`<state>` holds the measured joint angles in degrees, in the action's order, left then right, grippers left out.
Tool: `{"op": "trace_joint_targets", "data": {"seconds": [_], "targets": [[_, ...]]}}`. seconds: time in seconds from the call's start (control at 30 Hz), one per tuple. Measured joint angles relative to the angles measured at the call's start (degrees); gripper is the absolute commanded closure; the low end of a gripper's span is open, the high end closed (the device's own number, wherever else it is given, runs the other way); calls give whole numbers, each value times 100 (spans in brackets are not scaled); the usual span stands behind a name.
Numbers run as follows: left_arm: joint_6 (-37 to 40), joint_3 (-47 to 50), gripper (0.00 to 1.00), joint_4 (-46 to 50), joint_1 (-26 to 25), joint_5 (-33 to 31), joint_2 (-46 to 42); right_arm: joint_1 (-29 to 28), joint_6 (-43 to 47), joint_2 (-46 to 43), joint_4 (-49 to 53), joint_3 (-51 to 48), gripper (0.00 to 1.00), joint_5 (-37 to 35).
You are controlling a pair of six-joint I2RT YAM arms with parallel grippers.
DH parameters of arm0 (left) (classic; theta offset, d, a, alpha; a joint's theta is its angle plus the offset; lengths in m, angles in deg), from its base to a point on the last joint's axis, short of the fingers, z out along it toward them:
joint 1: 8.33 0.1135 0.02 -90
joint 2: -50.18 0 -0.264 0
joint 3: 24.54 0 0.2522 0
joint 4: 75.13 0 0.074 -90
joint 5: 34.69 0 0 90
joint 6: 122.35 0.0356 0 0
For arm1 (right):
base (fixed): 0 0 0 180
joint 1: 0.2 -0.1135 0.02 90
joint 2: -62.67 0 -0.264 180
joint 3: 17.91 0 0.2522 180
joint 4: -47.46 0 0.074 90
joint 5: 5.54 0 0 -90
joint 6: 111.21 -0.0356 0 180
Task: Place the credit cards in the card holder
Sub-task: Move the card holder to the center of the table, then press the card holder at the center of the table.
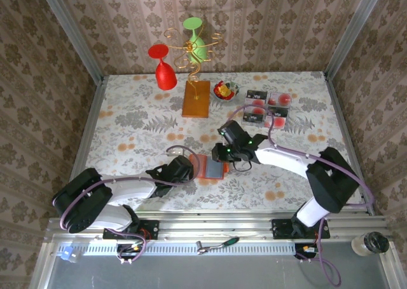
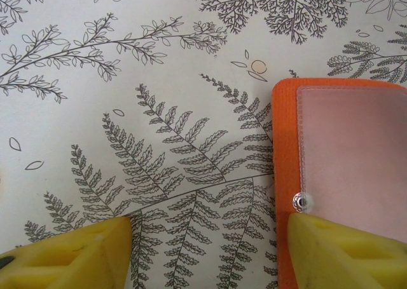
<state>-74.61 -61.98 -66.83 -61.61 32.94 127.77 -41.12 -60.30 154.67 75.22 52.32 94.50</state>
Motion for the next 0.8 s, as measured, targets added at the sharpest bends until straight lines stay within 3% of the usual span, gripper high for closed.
{"op": "trace_joint_targets", "data": {"seconds": [0.33,0.57,0.8], "targets": [[0,0,33,-13,0,0,0,-190,-11,1257,-264,645,87,546],[7,-20,25,-11,-39,98,-48,-210,-11,1596,-356,660,87,662],[33,-166,23,24,-70,267,-149,-210,-24,1661,-446,660,87,719]]}}
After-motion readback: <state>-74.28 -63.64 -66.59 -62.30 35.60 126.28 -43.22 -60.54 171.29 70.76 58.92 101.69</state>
